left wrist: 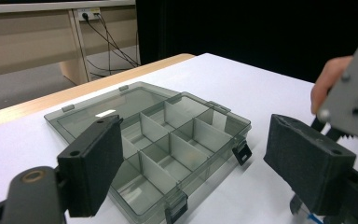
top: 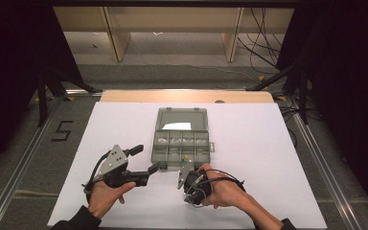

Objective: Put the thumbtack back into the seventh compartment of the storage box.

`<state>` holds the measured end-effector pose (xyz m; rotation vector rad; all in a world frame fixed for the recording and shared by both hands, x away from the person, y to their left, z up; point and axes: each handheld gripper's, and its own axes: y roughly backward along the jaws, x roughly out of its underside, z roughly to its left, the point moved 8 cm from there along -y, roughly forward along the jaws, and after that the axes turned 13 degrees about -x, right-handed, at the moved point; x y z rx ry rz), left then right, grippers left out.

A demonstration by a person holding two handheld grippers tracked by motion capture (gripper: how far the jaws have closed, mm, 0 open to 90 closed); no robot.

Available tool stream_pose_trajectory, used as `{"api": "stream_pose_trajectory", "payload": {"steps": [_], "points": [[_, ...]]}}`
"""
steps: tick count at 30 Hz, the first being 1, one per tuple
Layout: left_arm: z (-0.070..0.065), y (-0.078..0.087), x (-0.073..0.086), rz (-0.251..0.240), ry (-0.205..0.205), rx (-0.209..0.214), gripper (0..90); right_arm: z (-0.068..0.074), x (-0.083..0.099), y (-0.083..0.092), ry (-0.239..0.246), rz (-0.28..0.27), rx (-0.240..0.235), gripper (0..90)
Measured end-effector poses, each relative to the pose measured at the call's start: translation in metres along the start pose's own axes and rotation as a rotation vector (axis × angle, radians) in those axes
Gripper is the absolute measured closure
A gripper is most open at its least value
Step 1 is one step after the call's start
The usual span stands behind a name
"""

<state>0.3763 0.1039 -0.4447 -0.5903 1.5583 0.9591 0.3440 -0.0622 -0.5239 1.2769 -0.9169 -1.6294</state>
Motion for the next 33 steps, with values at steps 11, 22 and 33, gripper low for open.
{"api": "stream_pose_trajectory", "payload": {"steps": [11,22,33], "points": [[0.000,-0.001,0.000,-0.006,0.005,0.003,18.3,-0.016,-0.004,0.033,-0.022,-0.079,0.046,68.9],[0.001,-0.001,0.001,0.001,0.000,-0.005,18.3,-0.038,-0.007,0.060,-0.060,-0.132,0.096,68.9],[0.002,-0.002,0.001,0.003,-0.003,-0.006,18.3,-0.072,-0.016,0.071,-0.101,-0.181,0.153,69.0]]}}
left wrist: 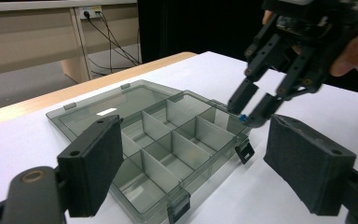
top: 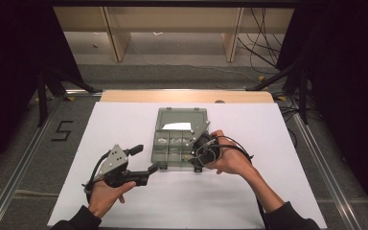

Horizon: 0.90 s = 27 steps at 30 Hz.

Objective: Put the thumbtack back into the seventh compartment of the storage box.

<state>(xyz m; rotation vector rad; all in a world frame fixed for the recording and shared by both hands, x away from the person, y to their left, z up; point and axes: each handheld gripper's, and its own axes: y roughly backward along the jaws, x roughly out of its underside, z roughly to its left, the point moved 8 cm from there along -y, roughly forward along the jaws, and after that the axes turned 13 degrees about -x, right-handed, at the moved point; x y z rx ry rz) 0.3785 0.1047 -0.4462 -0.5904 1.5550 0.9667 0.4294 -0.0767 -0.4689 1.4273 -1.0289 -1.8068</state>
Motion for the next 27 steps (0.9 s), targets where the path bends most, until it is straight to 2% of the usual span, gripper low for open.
{"api": "stream_pose_trajectory", "payload": {"steps": [15,18,19,23,24,26,27], "points": [[0.000,0.000,0.000,-0.002,0.001,-0.001,18.3,-0.021,-0.008,-0.010,-0.031,-0.031,0.027,68.9],[0.000,0.001,0.000,-0.002,0.020,-0.006,18.3,-0.023,-0.010,-0.012,-0.032,-0.034,0.028,68.9],[0.001,0.001,-0.001,-0.005,0.003,-0.002,18.3,-0.024,-0.010,-0.013,-0.035,-0.035,0.033,68.9],[0.001,0.001,-0.001,-0.004,0.005,-0.002,18.3,-0.026,-0.012,-0.018,-0.036,-0.034,0.028,68.8],[0.001,0.001,-0.001,-0.008,-0.010,0.005,18.3,-0.027,-0.012,-0.018,-0.034,-0.030,0.027,68.8],[0.000,0.001,-0.001,-0.005,-0.001,0.004,18.3,-0.028,-0.011,-0.020,-0.034,-0.026,0.033,68.8],[0.000,0.001,0.000,-0.002,0.021,-0.006,18.3,-0.027,-0.011,-0.021,-0.039,-0.024,0.031,68.8]]}}
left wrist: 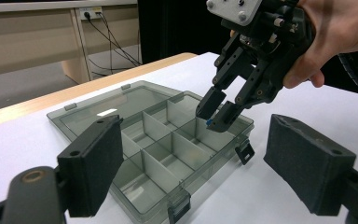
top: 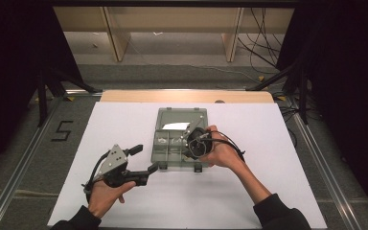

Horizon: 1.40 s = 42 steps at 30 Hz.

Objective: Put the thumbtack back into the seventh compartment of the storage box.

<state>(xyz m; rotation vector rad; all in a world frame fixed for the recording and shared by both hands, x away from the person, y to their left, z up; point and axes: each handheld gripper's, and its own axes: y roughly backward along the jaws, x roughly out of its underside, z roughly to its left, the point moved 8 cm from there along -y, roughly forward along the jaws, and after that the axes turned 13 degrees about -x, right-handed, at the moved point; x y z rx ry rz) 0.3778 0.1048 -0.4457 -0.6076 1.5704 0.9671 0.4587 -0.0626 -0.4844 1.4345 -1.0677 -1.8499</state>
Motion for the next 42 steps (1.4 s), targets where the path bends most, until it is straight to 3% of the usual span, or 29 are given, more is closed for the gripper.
{"api": "stream_pose_trajectory", "payload": {"steps": [15,28,42], "points": [[0.000,0.000,0.000,0.000,-0.021,0.007,18.3,-0.004,0.002,-0.009,-0.014,0.008,0.004,63.1],[0.000,0.000,0.000,-0.001,-0.019,0.006,18.3,-0.009,0.001,0.010,-0.066,-0.096,0.036,41.7],[0.008,-0.003,0.001,0.001,-0.030,-0.013,18.3,-0.012,0.017,0.033,-0.141,-0.198,0.073,33.7]]}}
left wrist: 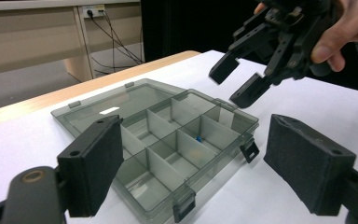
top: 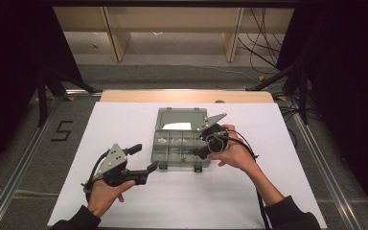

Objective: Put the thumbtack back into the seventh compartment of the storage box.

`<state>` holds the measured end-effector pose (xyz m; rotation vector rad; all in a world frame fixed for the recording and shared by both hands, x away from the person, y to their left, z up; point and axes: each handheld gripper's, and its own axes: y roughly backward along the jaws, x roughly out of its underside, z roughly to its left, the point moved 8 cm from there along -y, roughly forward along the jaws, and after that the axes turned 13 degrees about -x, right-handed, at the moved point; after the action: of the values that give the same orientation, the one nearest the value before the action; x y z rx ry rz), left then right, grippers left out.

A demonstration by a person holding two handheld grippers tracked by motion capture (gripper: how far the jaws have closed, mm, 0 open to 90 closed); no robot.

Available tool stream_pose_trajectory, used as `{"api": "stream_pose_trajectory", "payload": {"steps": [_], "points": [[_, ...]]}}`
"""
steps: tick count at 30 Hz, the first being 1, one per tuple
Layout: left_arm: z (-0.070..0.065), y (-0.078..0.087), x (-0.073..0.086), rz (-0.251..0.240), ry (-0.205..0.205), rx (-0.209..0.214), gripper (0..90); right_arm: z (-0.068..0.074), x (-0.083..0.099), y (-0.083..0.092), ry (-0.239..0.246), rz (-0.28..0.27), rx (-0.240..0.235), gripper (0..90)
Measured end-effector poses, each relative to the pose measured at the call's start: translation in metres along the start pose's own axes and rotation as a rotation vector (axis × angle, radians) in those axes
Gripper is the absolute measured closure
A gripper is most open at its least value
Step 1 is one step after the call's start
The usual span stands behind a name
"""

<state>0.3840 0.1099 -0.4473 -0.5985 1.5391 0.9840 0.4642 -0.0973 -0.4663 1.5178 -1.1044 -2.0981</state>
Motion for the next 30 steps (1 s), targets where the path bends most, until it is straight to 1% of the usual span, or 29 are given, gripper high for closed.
{"api": "stream_pose_trajectory", "payload": {"steps": [1,2,3,4,6,7,8,9,10,11,12,13,14,15,16,18,19,20,21,22,23,25,26,27,28,29,30], "points": [[0.000,-0.001,0.000,-0.002,0.007,0.001,18.3,-0.001,0.001,0.002,-0.007,-0.006,-0.003,33.5],[0.001,-0.001,0.000,-0.003,0.008,0.004,18.4,-0.002,0.002,0.004,-0.008,-0.016,-0.001,33.4],[0.001,-0.001,0.000,-0.006,0.004,0.006,18.3,-0.003,0.003,0.005,-0.019,-0.029,0.000,33.2],[0.001,-0.001,0.000,-0.004,0.005,0.006,18.3,-0.003,0.005,0.008,-0.025,-0.025,-0.002,33.1],[-0.001,-0.001,0.001,0.006,0.016,0.005,18.3,-0.006,0.005,0.010,-0.022,-0.054,0.005,32.9],[-0.001,-0.002,0.001,0.000,0.016,0.011,18.3,-0.007,0.006,0.013,-0.028,-0.055,0.003,32.8],[-0.001,-0.002,0.002,0.009,0.016,0.006,18.3,-0.007,0.006,0.013,-0.041,-0.071,0.010,32.6],[-0.001,-0.002,0.002,0.010,0.013,0.005,18.4,-0.007,0.007,0.015,-0.041,-0.067,0.007,32.5],[-0.001,-0.001,0.001,0.009,0.012,0.005,18.3,-0.007,0.007,0.016,-0.050,-0.073,0.005,32.5],[0.000,-0.002,0.001,0.002,0.008,0.010,18.3,-0.008,0.006,0.016,-0.042,-0.096,0.013,32.4],[0.001,-0.003,0.000,-0.008,0.003,0.020,18.3,-0.008,0.006,0.017,-0.055,-0.101,0.017,32.3],[0.000,-0.003,0.001,-0.002,0.022,0.016,18.3,-0.007,0.007,0.018,-0.065,-0.106,0.020,31.9],[0.001,-0.002,0.001,0.009,0.023,0.008,18.3,-0.008,0.008,0.019,-0.057,-0.095,0.016,31.3],[0.002,-0.003,0.000,0.000,0.016,0.013,18.3,-0.008,0.009,0.019,-0.049,-0.095,0.014,31.0],[0.002,-0.002,0.001,0.003,0.022,0.010,18.3,-0.008,0.010,0.020,-0.065,-0.090,0.012,31.0],[0.001,-0.003,0.000,-0.003,0.031,0.021,18.3,-0.009,0.012,0.021,-0.064,-0.090,0.011,30.9],[0.002,-0.003,0.001,0.012,0.031,0.008,18.3,-0.010,0.012,0.021,-0.055,-0.096,0.012,30.7],[0.002,-0.003,0.001,0.011,0.031,0.012,18.4,-0.011,0.012,0.021,-0.076,-0.108,0.023,30.3],[0.003,-0.003,0.002,0.025,0.043,-0.002,18.4,-0.012,0.012,0.022,-0.066,-0.099,0.013,29.9],[0.003,-0.003,0.001,0.023,0.045,-0.002,18.4,-0.014,0.012,0.021,-0.069,-0.120,0.025,29.8],[0.003,-0.004,0.001,0.026,0.049,0.001,18.3,-0.014,0.013,0.024,-0.085,-0.108,0.017,29.6],[0.004,-0.006,0.001,0.031,0.057,0.000,18.4,-0.017,0.014,0.025,-0.094,-0.122,0.031,28.8],[0.004,-0.008,0.001,0.032,0.058,0.005,18.4,-0.018,0.015,0.026,-0.107,-0.123,0.029,28.6],[0.004,-0.009,0.001,0.039,0.055,0.005,18.4,-0.021,0.016,0.027,-0.105,-0.129,0.033,28.6],[0.004,-0.010,0.002,0.048,0.061,0.004,18.4,-0.024,0.015,0.027,-0.107,-0.151,0.050,28.3],[0.004,-0.011,0.003,0.054,0.065,0.008,18.5,-0.025,0.016,0.028,-0.131,-0.154,0.047,27.4],[0.004,-0.012,0.004,0.063,0.065,0.007,18.4,-0.027,0.018,0.031,-0.138,-0.147,0.039,27.2]]}}
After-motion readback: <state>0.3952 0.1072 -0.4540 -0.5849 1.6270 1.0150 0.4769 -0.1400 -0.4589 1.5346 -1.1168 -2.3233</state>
